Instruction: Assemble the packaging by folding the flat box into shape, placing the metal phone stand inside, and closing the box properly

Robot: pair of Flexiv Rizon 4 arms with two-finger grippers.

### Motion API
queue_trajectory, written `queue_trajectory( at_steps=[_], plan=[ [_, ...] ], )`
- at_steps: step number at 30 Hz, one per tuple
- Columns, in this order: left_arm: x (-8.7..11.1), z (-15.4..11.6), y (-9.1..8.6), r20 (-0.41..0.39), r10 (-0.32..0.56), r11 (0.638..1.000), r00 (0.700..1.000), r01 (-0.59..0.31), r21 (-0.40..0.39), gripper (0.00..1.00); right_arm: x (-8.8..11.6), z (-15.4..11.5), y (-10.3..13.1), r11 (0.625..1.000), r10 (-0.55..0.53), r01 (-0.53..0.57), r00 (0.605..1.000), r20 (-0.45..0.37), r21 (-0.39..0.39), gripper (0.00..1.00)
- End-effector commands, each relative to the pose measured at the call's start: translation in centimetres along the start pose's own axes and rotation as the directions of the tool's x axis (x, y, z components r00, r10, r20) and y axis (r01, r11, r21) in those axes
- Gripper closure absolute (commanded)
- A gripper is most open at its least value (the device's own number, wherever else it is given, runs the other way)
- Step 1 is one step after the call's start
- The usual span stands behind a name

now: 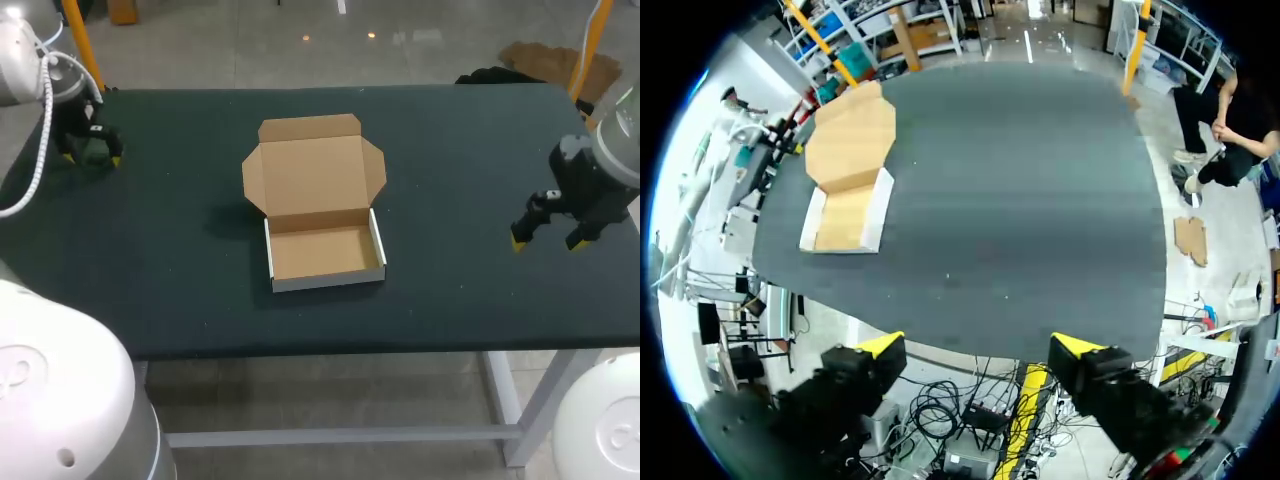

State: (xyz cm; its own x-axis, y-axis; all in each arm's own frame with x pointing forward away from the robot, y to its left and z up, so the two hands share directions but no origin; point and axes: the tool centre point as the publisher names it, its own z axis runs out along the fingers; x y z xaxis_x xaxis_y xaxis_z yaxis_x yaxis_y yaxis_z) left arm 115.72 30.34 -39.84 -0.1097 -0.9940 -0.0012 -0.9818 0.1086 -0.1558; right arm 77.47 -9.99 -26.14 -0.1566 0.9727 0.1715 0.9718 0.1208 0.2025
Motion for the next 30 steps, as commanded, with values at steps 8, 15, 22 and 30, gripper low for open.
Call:
queue_trajectory(
  at_steps=[8, 15, 22, 30],
  plan=[
    [-0.1, 0.6, -1.4, -0.003, 0.005, 1.000, 1.000, -0.005, -0.017, 0.00, 0.0, -0.3, 0.0, 1.000, 0.000, 0.000, 1.000, 0.001, 0.005, 0.00],
    [-0.2, 0.7, -1.7, -0.004, 0.007, 1.000, 1.000, -0.007, -0.015, 0.00, 0.0, -0.3, 0.0, 1.000, 0.000, 0.000, 1.000, 0.001, 0.005, 0.00],
    [-0.2, 0.6, -2.1, -0.002, 0.008, 1.000, 1.000, -0.008, -0.012, 0.00, 0.0, -0.3, 0.0, 1.000, 0.000, 0.000, 1.000, 0.001, 0.005, 0.00],
    [-0.4, 0.9, -2.6, -0.003, 0.001, 1.000, 1.000, -0.001, -0.014, 0.00, 0.0, -0.3, 0.0, 1.000, 0.000, 0.000, 1.000, 0.001, 0.005, 0.00]
  ],
)
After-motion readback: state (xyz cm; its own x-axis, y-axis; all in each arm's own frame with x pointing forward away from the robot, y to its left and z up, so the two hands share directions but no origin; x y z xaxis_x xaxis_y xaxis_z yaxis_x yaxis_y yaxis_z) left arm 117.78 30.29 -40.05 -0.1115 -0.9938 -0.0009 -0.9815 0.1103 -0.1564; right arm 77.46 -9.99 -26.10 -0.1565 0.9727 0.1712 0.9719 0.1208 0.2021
